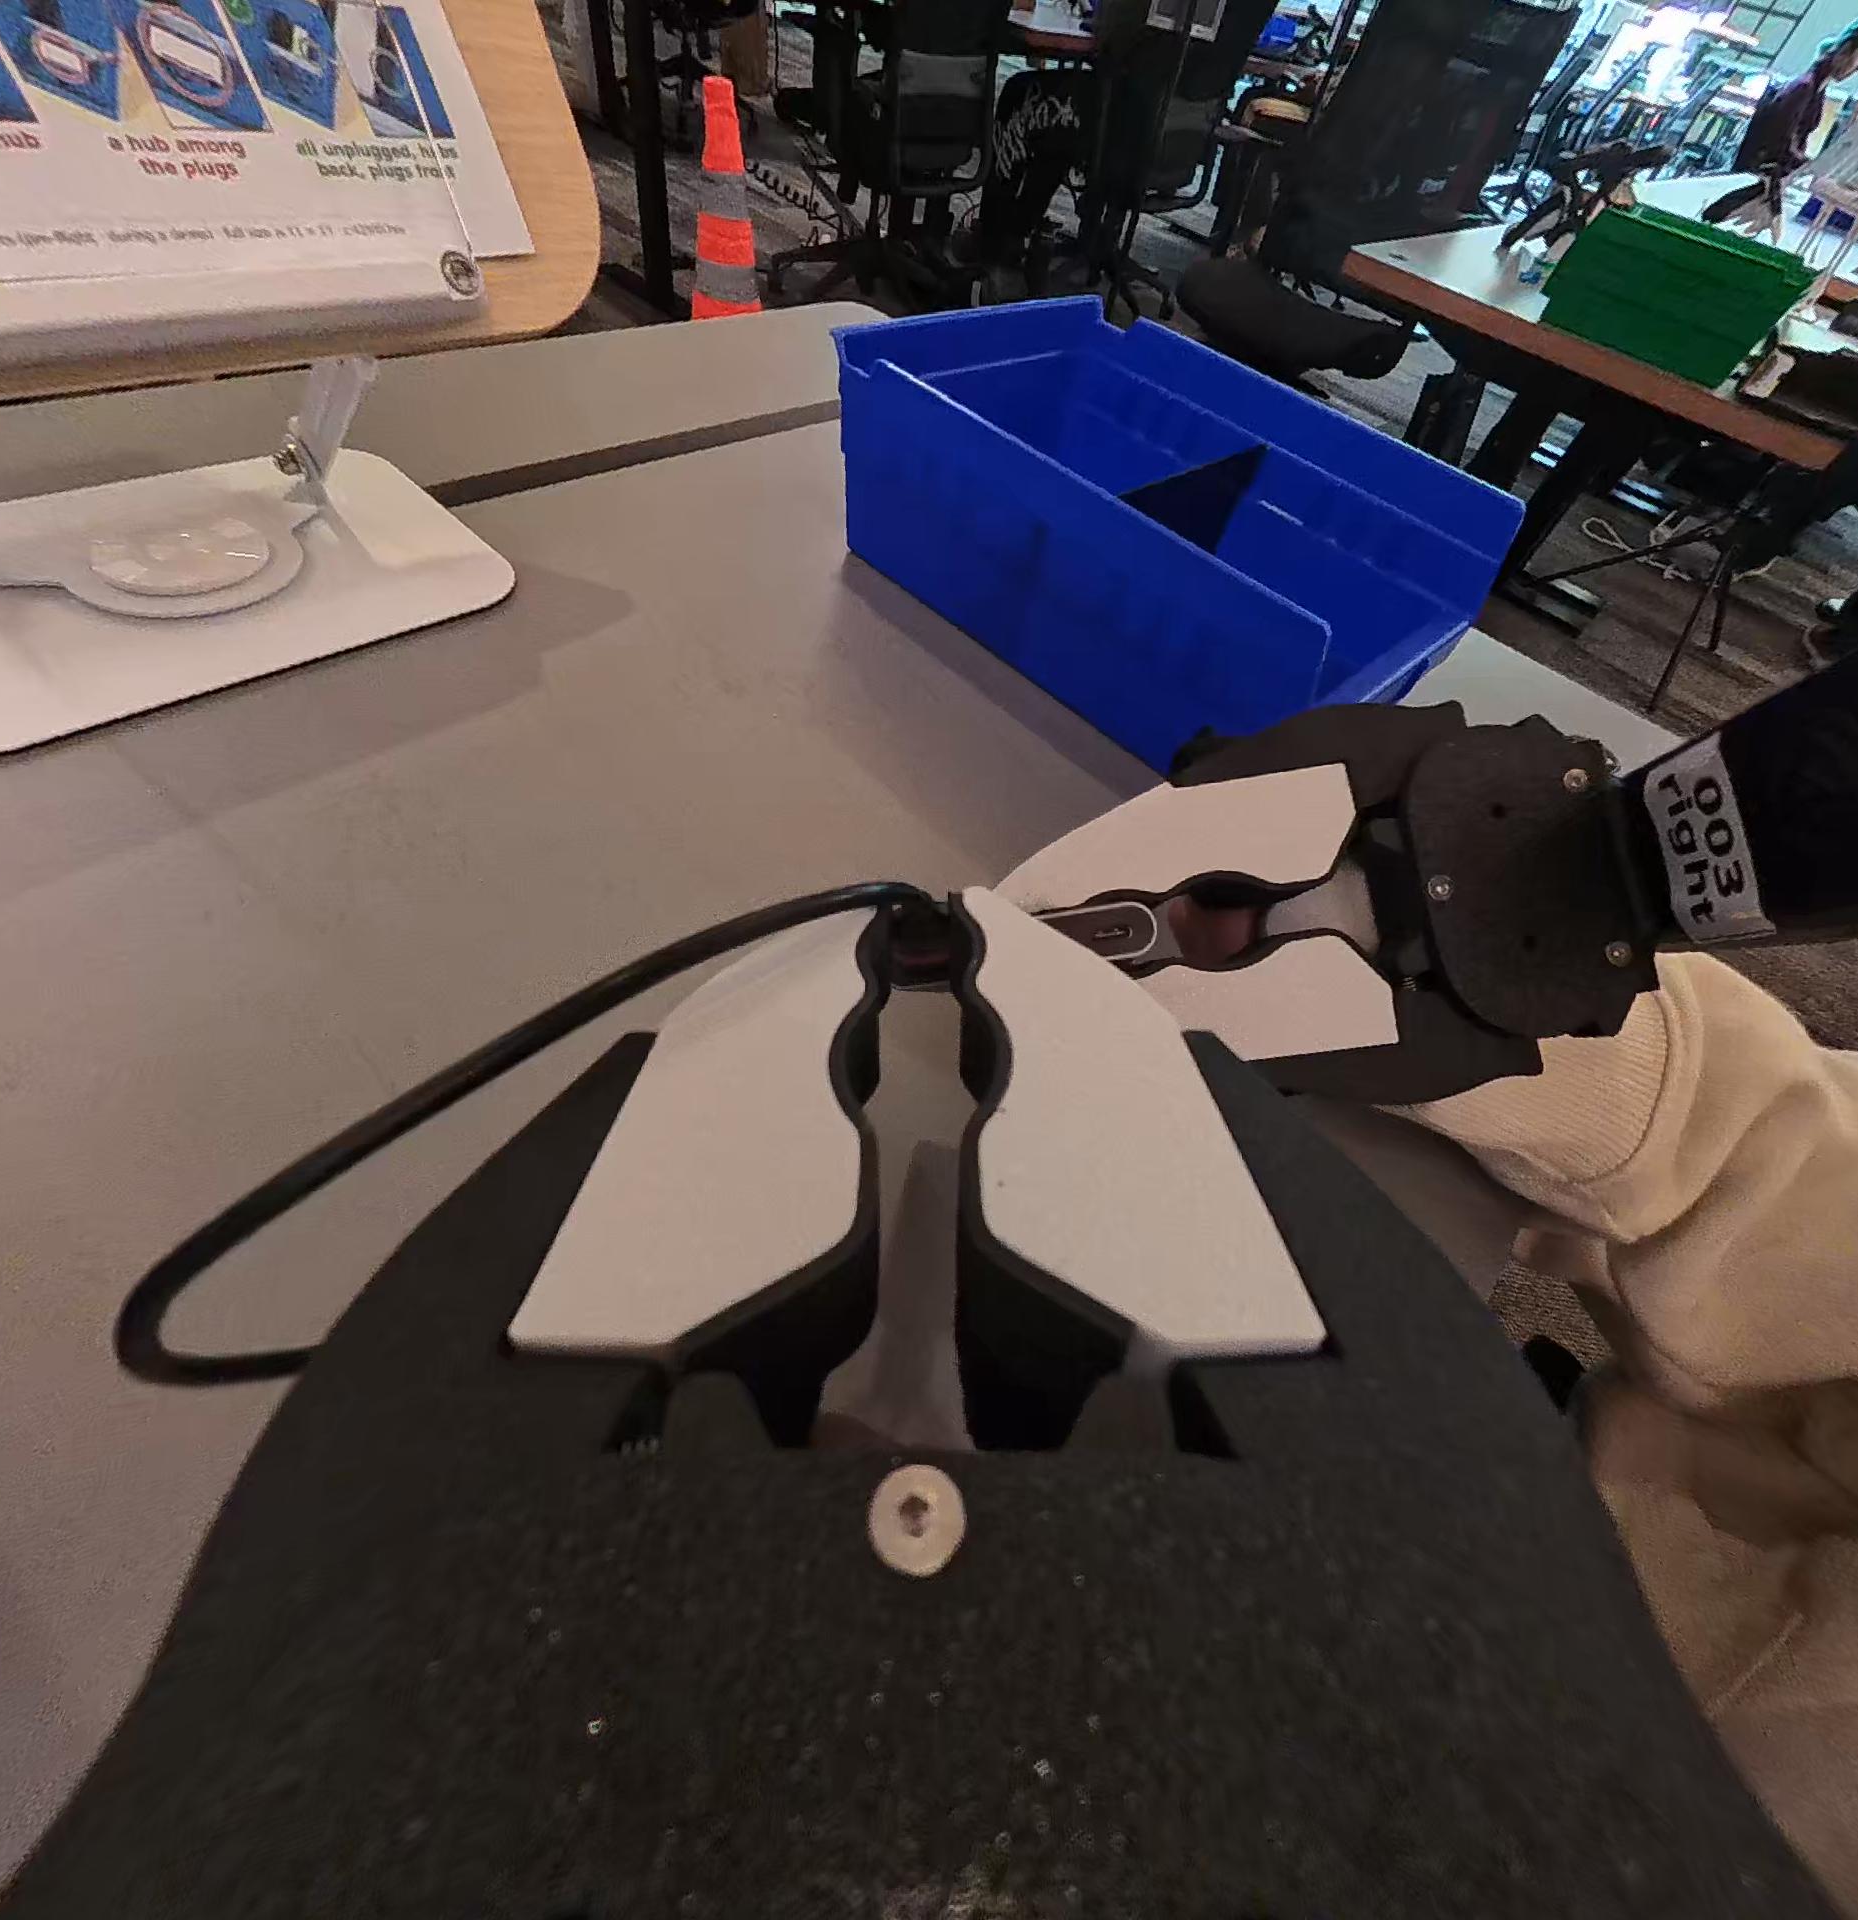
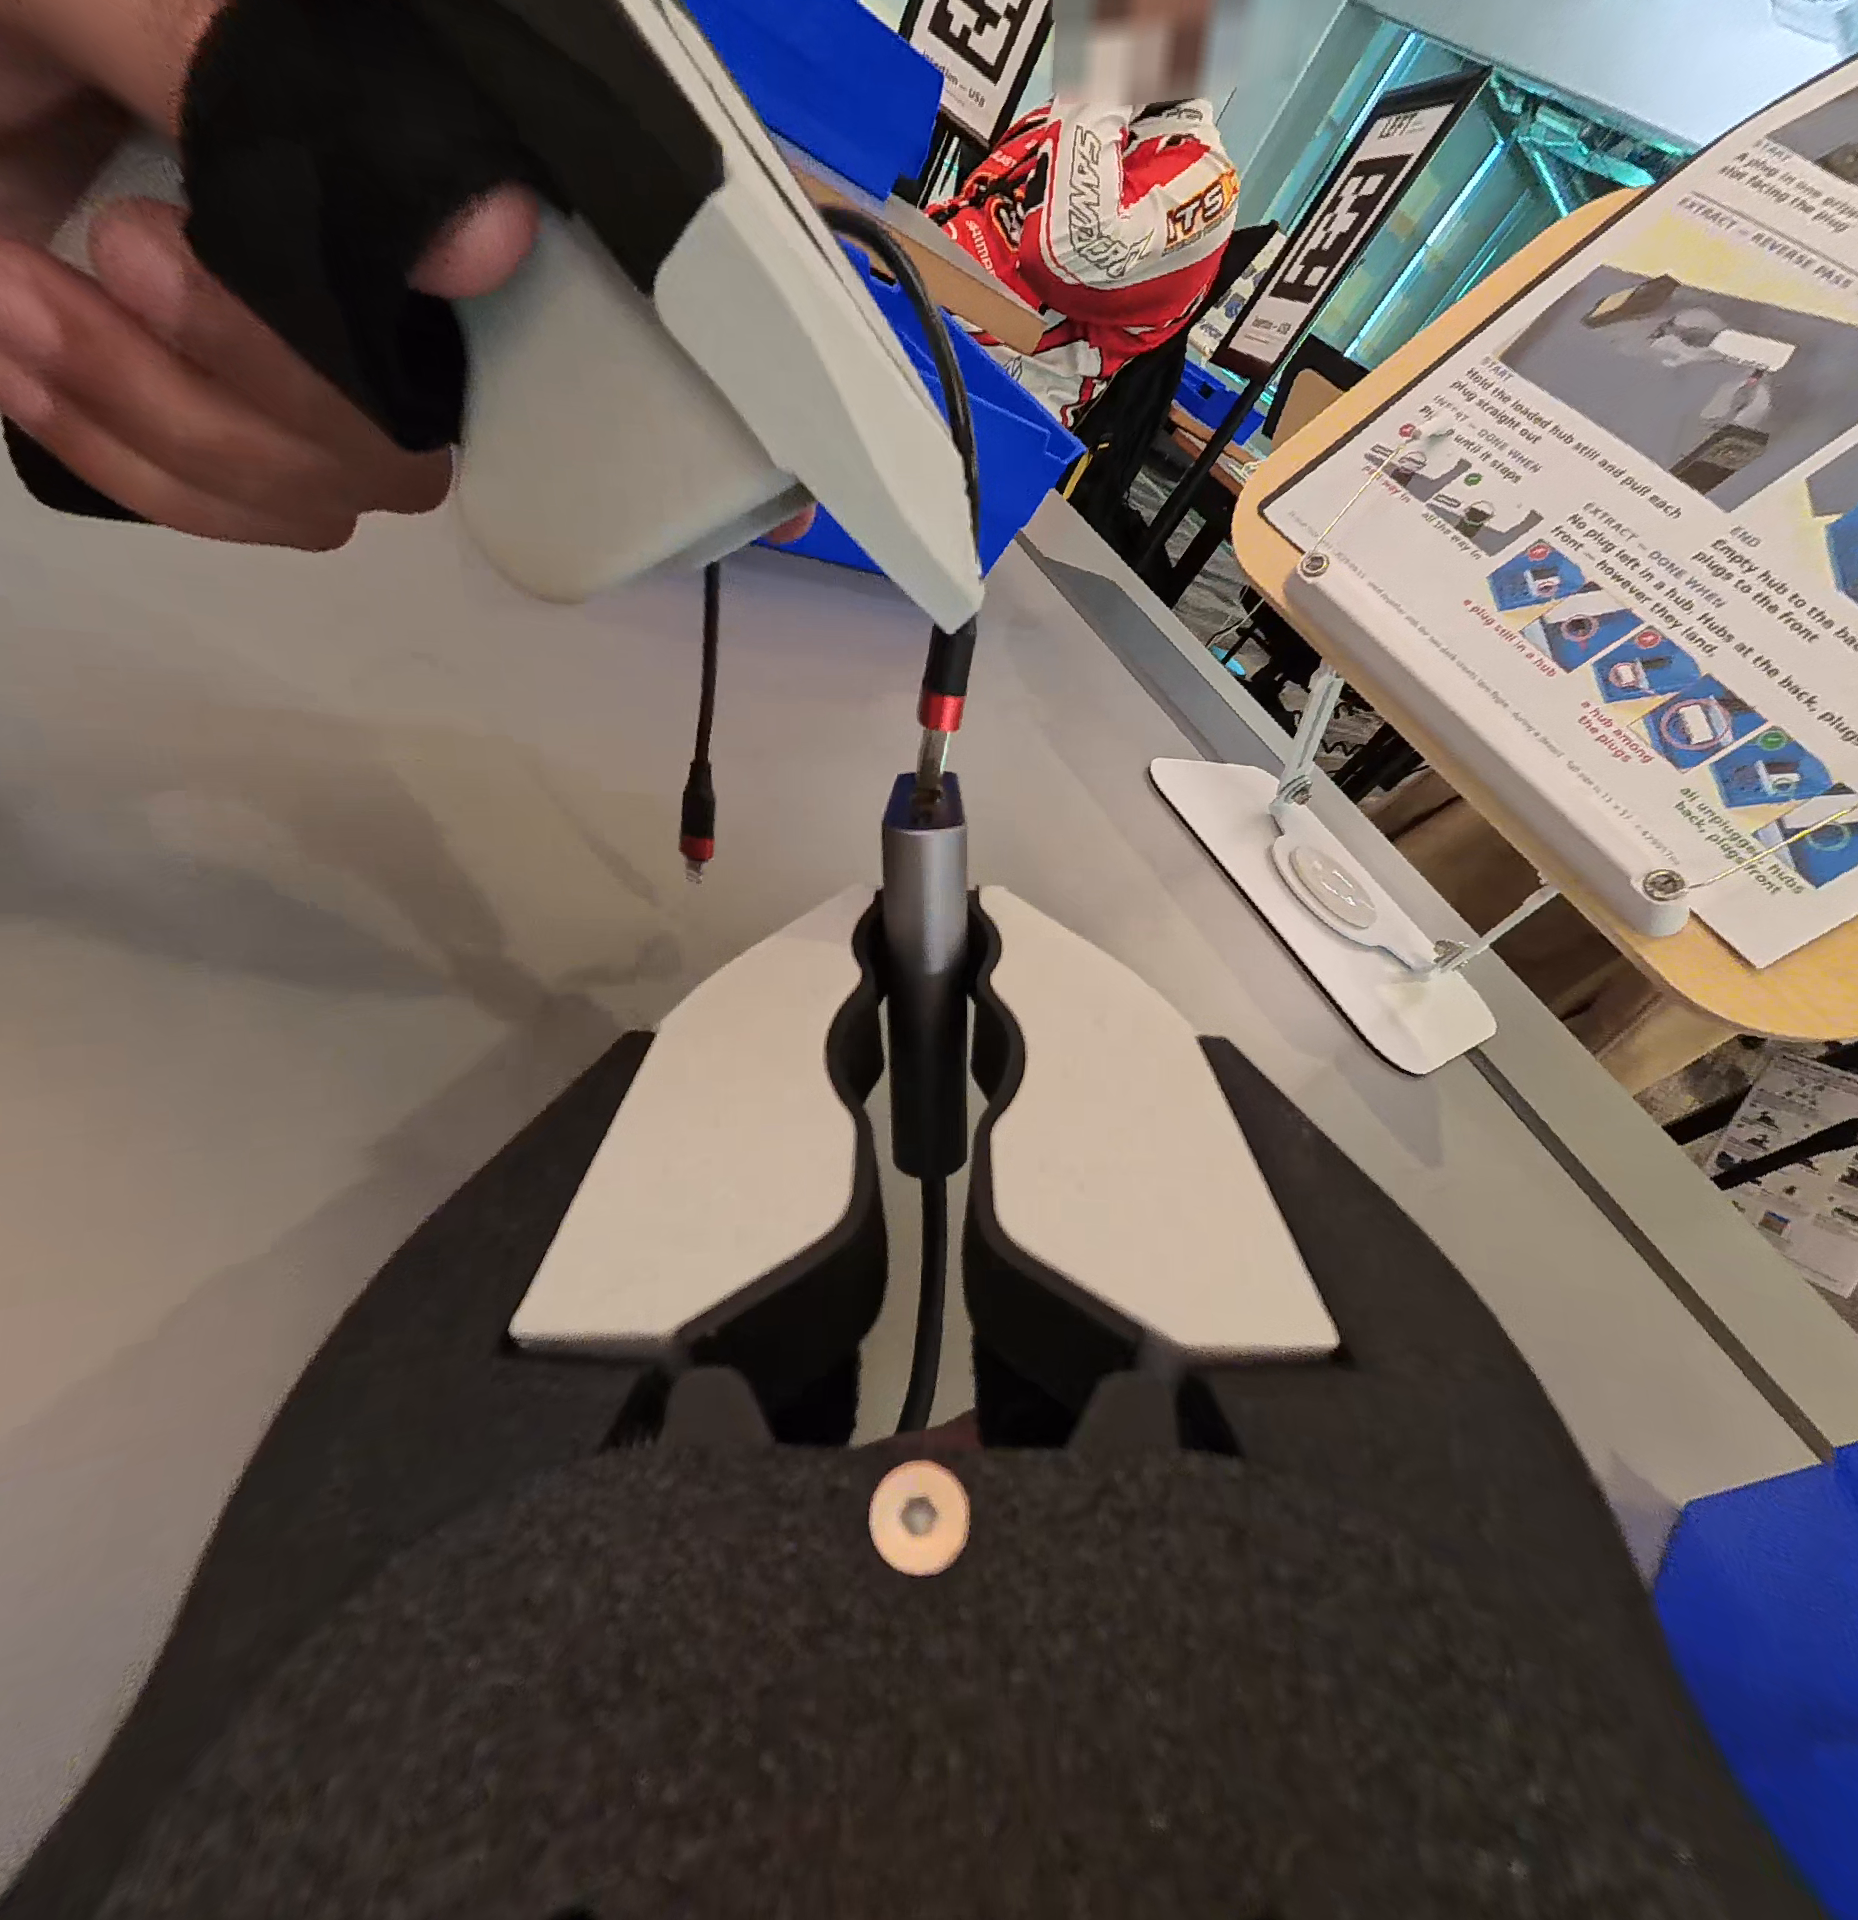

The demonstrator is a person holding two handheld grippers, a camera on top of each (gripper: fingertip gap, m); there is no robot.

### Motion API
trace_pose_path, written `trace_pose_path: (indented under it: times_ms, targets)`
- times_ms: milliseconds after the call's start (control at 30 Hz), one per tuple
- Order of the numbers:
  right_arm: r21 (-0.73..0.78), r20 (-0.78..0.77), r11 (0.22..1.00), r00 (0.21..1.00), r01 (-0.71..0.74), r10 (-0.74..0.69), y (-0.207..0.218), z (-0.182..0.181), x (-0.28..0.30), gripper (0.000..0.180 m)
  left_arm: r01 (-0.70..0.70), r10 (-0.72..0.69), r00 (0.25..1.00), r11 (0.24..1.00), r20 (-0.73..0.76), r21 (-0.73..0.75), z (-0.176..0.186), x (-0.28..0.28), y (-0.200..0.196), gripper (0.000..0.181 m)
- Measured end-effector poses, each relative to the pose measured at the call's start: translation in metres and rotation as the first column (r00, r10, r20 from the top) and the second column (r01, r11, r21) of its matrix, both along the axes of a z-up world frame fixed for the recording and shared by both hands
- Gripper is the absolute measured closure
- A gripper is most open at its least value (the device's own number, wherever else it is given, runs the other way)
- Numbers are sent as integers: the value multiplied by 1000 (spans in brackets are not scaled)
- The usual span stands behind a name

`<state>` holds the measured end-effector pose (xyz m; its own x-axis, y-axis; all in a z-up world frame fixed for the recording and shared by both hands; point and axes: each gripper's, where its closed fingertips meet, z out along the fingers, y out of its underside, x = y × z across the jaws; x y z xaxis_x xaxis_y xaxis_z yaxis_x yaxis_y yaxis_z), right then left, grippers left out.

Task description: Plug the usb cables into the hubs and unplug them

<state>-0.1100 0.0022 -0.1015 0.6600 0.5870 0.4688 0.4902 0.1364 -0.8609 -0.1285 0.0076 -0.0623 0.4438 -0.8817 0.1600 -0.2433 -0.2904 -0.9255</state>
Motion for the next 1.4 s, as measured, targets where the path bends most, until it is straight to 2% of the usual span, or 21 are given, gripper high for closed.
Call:
trace_pose_path:
  times_ms: [367,667,867,1000,1067,1233,1400]
  targets:
    - [13,93,1000,996,-4,3,0,-12,-4,167,21,-22,1000,997,-6,-78,-17,-10,-2,174]
    - [47,166,999,986,-10,2,-3,-17,-5,167,14,-16,999,999,-43,-48,-28,-13,-4,174]
    - [56,134,998,991,-28,20,-6,-13,-8,168,38,-38,999,996,7,-84,-26,-14,-3,174]
    - [17,-2,997,997,-80,80,-11,-1,-10,168,93,-77,990,985,117,-143,-14,-14,-7,175]
    - [-19,-67,995,993,-95,94,-11,2,-10,167,100,-83,989,984,123,-145,-11,-14,-7,175]
    - [-79,-57,995,996,-69,64,-5,-7,-11,167,59,-52,996,993,68,-98,-10,-14,-6,175]
    - [-104,45,995,999,2,2,5,-21,-9,167,55,-51,998,995,42,-88,-12,-14,-7,175]
